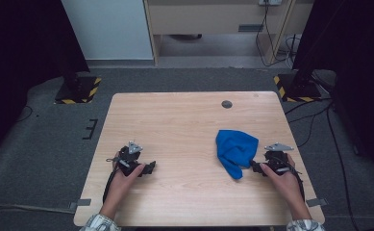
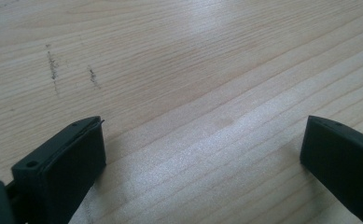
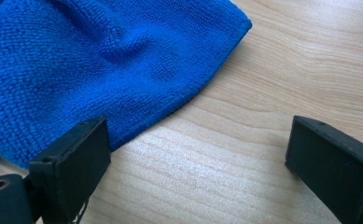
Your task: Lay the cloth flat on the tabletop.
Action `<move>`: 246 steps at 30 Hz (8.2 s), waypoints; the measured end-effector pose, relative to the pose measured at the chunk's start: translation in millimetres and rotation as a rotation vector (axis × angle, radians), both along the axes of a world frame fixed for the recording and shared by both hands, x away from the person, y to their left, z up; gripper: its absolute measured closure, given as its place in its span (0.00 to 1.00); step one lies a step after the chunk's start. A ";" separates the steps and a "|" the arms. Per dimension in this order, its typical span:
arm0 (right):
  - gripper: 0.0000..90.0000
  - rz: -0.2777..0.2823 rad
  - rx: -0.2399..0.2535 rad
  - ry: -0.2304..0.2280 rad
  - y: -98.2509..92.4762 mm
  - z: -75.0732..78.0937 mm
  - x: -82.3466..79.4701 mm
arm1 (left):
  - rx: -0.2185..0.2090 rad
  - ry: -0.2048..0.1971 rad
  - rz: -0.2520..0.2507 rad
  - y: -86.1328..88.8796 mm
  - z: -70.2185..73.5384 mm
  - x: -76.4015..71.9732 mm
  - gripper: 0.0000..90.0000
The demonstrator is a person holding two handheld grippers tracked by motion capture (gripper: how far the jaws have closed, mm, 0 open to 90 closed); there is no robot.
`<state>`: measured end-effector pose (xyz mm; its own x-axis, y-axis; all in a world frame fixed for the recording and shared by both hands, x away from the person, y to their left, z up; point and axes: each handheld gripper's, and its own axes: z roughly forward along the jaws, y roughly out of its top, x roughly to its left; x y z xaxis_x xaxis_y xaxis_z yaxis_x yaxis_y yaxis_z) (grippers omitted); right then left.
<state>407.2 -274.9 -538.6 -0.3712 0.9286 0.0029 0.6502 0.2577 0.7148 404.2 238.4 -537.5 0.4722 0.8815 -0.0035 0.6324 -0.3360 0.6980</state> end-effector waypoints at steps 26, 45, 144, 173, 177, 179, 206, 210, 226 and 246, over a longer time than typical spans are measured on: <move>0.10 0.084 0.181 -0.126 28.1 40.6 0.7 | 0.002 0.000 -0.010 1.1 0.0 1.2 0.00; 0.32 0.191 0.029 0.000 73.6 5.2 17.6 | 0.002 0.000 -0.011 1.2 0.0 1.3 0.00; 0.78 0.525 0.101 -0.009 150.7 33.9 -33.2 | -0.033 -0.101 -0.160 -57.4 30.5 -23.9 0.10; 0.97 0.582 0.203 -0.046 213.5 96.9 6.5 | -0.165 -0.137 -0.255 -84.0 46.3 -20.0 0.15; 0.97 0.555 0.195 -0.017 218.5 90.1 15.9 | -0.163 -0.124 -0.296 -94.7 42.9 -12.7 0.19; 0.97 0.554 0.194 -0.014 218.4 89.2 16.5 | -0.135 -0.138 -0.299 -98.4 42.4 -10.3 0.27; 0.41 0.419 0.218 -0.074 149.8 70.1 -20.3 | -0.194 -0.065 -0.335 -105.3 41.2 5.4 0.93; 0.54 0.428 0.202 -0.066 144.5 58.9 -22.7 | -0.190 -0.071 -0.327 -105.0 42.4 4.4 0.93; 0.99 0.449 0.211 -0.122 168.1 46.0 -14.1 | -0.219 -0.095 -0.320 -99.4 53.7 -1.9 0.93; 0.99 0.394 0.215 -0.095 115.5 54.8 -8.6 | -0.254 -0.074 -0.176 -58.3 57.2 3.7 0.93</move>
<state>398.6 -159.4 -483.8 -0.7041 0.6983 0.1290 0.4614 0.3118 0.8306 408.0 180.1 -480.2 0.6243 0.7619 -0.1728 0.5245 -0.2448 0.8154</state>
